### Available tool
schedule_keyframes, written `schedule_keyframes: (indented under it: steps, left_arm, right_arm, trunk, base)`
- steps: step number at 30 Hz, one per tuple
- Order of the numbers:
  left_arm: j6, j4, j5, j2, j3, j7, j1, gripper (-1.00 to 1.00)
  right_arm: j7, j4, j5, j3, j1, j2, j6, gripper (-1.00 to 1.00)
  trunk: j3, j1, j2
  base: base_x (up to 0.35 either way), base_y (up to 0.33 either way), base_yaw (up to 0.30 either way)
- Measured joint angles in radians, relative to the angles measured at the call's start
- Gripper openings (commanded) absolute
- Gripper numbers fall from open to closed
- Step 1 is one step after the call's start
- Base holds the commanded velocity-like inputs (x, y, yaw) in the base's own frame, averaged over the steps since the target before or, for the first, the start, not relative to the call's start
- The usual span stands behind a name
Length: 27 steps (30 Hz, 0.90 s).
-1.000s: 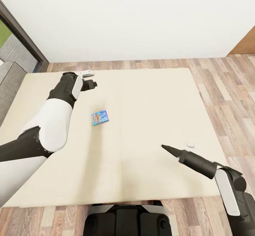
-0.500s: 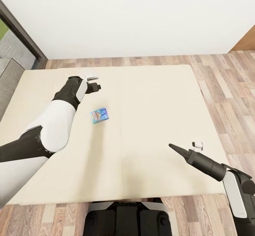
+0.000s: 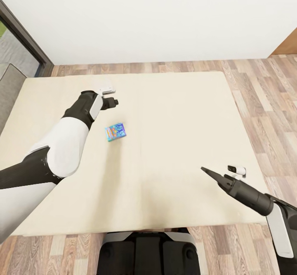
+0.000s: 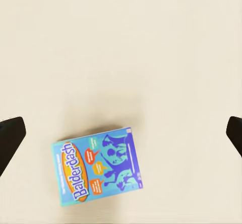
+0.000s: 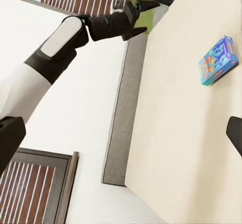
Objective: Put all the toys in the child's room - the three board games (two on the bed and one on the table), the two jigsaw puzzles on the table, and the tennis ball on the table - inside the toy box on the table in the child's room.
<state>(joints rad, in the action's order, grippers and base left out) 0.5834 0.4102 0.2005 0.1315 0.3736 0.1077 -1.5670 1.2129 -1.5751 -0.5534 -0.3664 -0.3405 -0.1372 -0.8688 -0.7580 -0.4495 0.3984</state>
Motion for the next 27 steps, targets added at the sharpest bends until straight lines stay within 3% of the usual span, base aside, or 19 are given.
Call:
schedule_keyframes:
  steps: [27]
  left_arm:
    - [-0.029, -0.028, 0.0, -0.001, 0.001, 0.0, 0.0, 1.0]
  right_arm:
    - [0.009, 0.001, 0.008, -0.017, 0.008, 0.001, 0.008, 1.0]
  trunk:
    - [-0.044, 0.0, 0.0]
  base:
    - [0.0, 0.0, 0.0]
